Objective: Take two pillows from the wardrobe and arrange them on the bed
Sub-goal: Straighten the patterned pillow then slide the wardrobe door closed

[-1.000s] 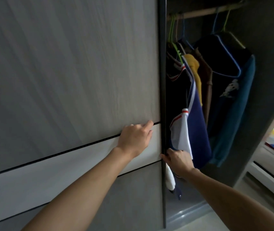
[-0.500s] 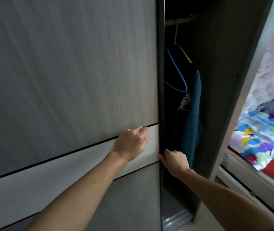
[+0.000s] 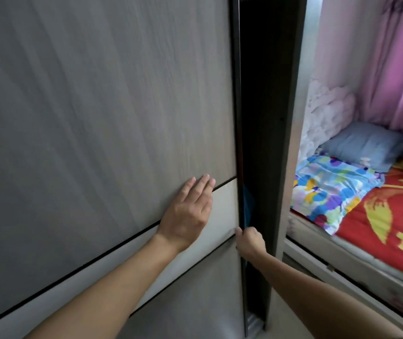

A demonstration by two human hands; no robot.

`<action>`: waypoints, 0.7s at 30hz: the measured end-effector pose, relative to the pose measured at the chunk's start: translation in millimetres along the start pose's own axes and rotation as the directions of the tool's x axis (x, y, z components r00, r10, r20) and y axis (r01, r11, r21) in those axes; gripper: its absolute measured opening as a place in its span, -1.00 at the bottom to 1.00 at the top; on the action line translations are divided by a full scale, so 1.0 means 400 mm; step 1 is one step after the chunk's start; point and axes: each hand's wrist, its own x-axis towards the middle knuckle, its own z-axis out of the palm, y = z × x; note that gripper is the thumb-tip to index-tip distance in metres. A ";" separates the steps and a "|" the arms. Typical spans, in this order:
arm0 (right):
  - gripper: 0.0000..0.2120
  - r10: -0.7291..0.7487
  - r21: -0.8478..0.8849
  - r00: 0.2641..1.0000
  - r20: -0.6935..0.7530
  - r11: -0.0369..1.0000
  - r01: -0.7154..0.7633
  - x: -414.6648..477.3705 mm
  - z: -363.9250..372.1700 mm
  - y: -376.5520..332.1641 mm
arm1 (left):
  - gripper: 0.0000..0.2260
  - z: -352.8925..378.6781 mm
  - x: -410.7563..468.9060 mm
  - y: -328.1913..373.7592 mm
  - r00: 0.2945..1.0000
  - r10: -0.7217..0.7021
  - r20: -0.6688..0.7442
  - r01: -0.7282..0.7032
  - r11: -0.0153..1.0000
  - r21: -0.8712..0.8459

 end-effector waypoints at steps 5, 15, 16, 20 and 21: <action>-0.88 0.123 0.425 0.987 0.104 0.892 -0.156 0.031 -0.003 -0.011 | -0.65 0.015 0.070 0.011 0.998 0.040 0.045 -0.041 0.999 0.021; -0.87 0.128 0.569 0.969 0.212 0.790 -0.229 0.066 -0.047 -0.002 | -0.58 0.042 0.162 0.040 0.991 0.117 0.062 -0.120 0.991 0.051; -0.85 0.131 0.573 0.967 0.219 0.785 -0.236 0.074 -0.054 0.001 | -0.58 0.047 0.173 0.047 0.990 0.121 0.066 -0.125 0.991 0.057; -0.70 0.147 0.580 0.958 0.247 0.770 -0.268 0.096 -0.064 -0.005 | -0.56 0.060 0.215 0.065 0.987 0.130 0.098 -0.136 0.989 0.058; -0.67 0.153 0.585 0.954 0.258 0.761 -0.281 0.096 -0.065 -0.009 | -0.55 0.062 0.221 0.067 0.986 0.129 0.105 -0.136 0.989 0.064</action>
